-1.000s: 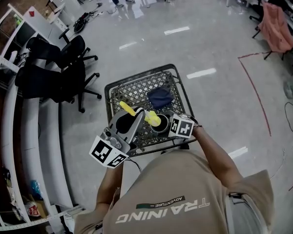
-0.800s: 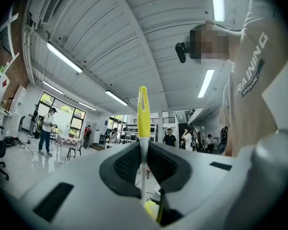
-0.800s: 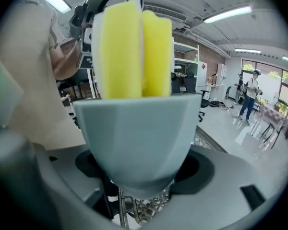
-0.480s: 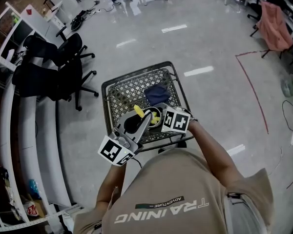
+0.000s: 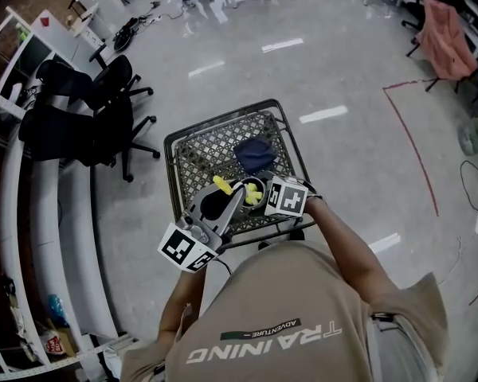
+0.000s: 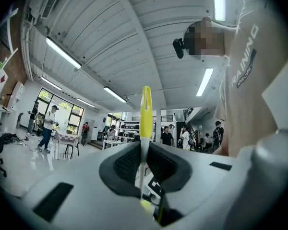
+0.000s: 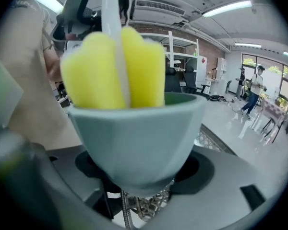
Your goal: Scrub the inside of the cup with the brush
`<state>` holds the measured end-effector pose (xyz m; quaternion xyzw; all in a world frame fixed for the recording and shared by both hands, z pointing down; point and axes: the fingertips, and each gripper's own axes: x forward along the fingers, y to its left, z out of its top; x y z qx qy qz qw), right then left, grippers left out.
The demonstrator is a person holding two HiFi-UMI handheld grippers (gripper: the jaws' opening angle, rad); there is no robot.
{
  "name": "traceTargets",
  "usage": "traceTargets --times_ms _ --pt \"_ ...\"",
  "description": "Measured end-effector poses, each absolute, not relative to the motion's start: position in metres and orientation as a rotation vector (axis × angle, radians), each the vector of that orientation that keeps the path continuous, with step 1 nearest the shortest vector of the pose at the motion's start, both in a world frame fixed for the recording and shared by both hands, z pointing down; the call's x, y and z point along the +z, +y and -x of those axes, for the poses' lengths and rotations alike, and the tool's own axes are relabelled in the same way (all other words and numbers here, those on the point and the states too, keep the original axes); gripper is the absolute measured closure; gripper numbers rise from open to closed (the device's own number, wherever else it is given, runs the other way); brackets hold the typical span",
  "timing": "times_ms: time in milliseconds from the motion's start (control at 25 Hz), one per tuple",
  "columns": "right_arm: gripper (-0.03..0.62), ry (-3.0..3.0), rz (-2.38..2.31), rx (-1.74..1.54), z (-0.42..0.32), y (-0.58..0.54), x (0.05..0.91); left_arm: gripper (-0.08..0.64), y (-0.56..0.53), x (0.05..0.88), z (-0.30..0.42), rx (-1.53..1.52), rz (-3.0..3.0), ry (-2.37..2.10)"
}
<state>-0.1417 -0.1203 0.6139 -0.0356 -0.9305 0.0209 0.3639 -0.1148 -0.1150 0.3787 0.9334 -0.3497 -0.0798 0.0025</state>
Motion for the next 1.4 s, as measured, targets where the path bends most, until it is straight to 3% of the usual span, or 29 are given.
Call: traceTargets --times_ms 400,1080,1400 --pt "0.212 -2.395 0.111 0.146 0.127 -0.123 0.632 0.517 -0.115 0.357 0.121 -0.356 -2.951 -1.175" --pt "0.210 -2.594 0.174 0.043 0.141 -0.138 0.551 0.517 -0.136 0.368 0.119 -0.327 -2.891 -1.232" --pt "0.212 -2.586 0.181 0.030 0.149 -0.142 0.551 0.517 -0.138 0.375 0.131 -0.304 -2.861 -1.266"
